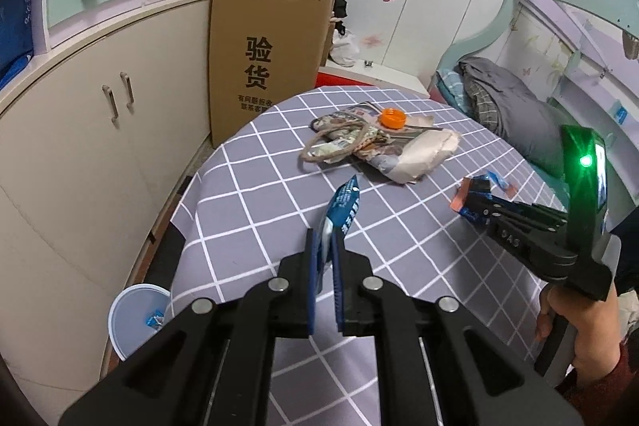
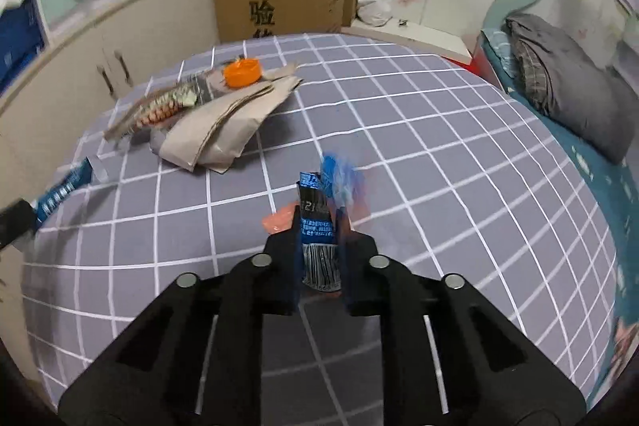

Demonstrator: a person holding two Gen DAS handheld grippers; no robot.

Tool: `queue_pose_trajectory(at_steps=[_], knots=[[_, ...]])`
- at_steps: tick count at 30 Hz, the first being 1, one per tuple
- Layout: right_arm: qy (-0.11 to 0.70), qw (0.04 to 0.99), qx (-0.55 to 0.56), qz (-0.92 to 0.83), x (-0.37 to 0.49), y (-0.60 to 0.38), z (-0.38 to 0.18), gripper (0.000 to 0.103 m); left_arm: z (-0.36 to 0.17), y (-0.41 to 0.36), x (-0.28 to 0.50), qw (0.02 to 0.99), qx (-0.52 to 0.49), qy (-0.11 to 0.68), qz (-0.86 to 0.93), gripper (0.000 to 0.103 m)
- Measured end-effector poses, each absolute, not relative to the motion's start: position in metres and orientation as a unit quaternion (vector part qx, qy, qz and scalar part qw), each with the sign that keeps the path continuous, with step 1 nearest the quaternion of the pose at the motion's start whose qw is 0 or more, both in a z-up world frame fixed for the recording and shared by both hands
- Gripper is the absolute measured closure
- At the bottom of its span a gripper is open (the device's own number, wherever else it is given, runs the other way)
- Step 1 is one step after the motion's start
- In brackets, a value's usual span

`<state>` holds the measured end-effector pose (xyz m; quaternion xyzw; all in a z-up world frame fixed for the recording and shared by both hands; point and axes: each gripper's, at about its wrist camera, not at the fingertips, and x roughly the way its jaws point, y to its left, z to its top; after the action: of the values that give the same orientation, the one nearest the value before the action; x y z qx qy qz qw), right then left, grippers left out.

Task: Collect trash
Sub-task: 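Carry both held items to the bin while the right tool drops the blue packet inside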

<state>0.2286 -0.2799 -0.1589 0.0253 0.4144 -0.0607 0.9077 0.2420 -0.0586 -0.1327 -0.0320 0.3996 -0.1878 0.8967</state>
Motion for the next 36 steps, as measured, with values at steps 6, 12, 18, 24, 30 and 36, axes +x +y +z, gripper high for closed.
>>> queue_pose_trajectory(at_steps=[6,12,18,24,30,36], knots=[[0.346,0.936,0.050,-0.038,0.181,-0.264,-0.118,0.095,-0.124,-0.042,0.228,0.902,-0.053,0.381,-0.197,0.096],[0.323,0.941,0.047,0.090,0.167,-0.182,-0.094,0.095,-0.118,0.003,0.210,0.912,-0.085,0.360,-0.177,0.096],[0.342,0.919,0.033,0.195,0.177,-0.079,-0.115,0.095,-0.135,0.081,0.194,0.922,-0.105,0.360,-0.101,0.096],[0.386,0.879,0.004,0.280,0.188,0.037,-0.159,0.095,-0.176,0.161,0.184,0.913,-0.115,0.391,0.010,0.096],[0.460,0.837,-0.010,0.295,0.212,0.105,-0.231,0.094,-0.239,0.222,0.191,0.881,-0.145,0.442,0.089,0.096],[0.516,0.809,-0.028,0.280,0.246,0.137,-0.304,0.094,-0.308,0.254,0.215,0.846,-0.191,0.487,0.108,0.096]])
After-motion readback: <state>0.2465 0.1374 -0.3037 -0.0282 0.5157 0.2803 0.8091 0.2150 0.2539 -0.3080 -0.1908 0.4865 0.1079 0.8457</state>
